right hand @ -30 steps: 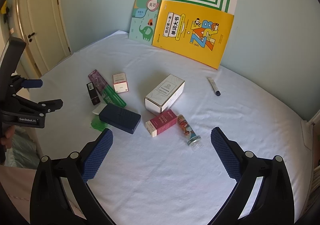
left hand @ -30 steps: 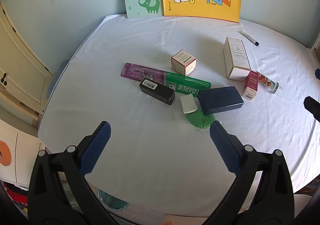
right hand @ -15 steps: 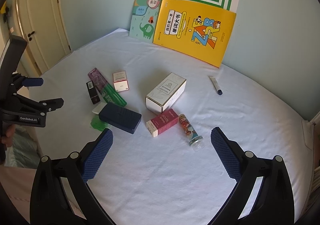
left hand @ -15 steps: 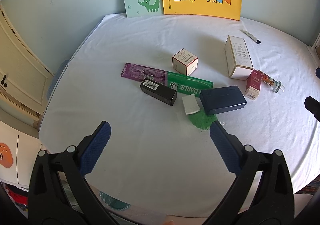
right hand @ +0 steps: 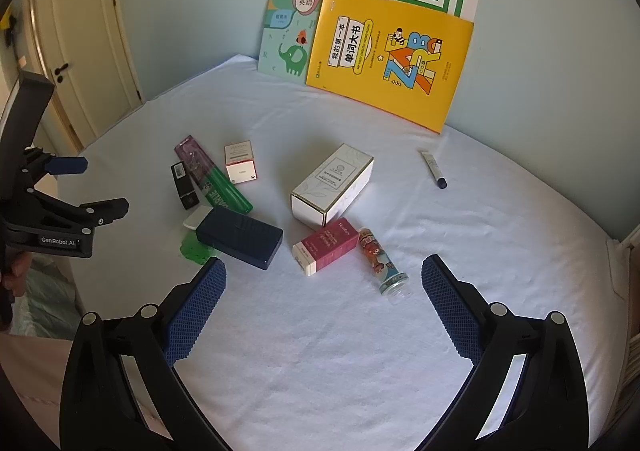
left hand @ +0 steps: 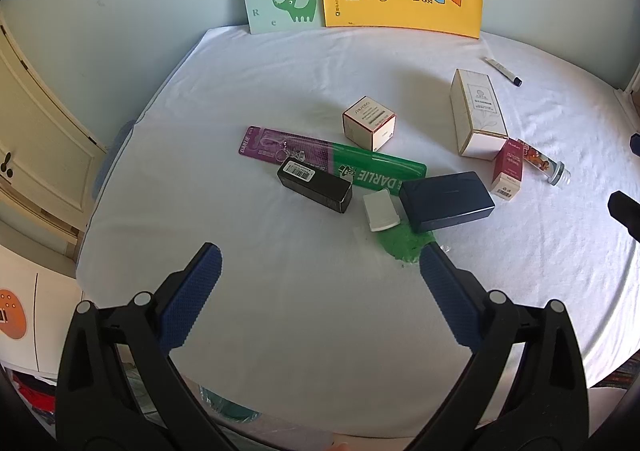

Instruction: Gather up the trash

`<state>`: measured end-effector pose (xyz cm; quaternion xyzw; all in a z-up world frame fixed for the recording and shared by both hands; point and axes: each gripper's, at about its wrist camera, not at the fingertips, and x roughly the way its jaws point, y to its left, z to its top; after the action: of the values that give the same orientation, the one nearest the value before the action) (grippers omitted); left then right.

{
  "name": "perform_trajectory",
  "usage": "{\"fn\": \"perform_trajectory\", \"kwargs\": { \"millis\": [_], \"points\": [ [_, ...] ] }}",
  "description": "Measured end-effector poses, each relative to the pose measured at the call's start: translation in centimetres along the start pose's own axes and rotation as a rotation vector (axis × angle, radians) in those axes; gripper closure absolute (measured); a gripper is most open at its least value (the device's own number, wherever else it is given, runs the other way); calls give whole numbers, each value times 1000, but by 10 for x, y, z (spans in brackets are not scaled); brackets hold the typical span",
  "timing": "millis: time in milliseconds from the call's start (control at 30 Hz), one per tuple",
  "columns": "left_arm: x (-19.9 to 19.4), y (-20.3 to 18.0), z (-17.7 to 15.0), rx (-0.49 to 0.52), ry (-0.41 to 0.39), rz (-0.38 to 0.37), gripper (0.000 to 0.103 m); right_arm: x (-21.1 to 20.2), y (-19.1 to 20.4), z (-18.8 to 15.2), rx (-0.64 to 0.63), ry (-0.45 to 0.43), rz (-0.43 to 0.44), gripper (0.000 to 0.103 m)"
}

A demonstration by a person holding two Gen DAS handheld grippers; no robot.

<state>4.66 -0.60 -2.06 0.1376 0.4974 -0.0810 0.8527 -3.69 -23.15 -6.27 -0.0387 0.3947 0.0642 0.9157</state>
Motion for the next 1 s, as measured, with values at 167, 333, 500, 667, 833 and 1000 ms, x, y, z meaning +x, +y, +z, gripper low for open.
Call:
{"fn": "perform_trajectory", "kwargs": {
  "millis": [167, 333, 500, 667, 833, 1000],
  "points": [
    [2, 0, 0, -3, 9, -4, 6, 1, 0, 1, 0, 1, 1, 6],
    [4, -1, 0, 1, 14, -3, 6, 3, 0, 1, 3, 3, 3, 6],
    [4, -1, 1, -1, 15, -3, 6, 4, 1, 1, 3, 5, 7, 6],
    [5, 0, 1, -1, 16, -4, 6, 7, 1, 2, 5, 8, 11, 6],
    [8, -1, 2, 8, 19, -2, 6, 8, 1, 4, 5, 9, 17, 6],
    [13, -1, 5, 6, 28, -5, 6, 13, 1, 6, 8, 15, 26, 6]
  ]
}}
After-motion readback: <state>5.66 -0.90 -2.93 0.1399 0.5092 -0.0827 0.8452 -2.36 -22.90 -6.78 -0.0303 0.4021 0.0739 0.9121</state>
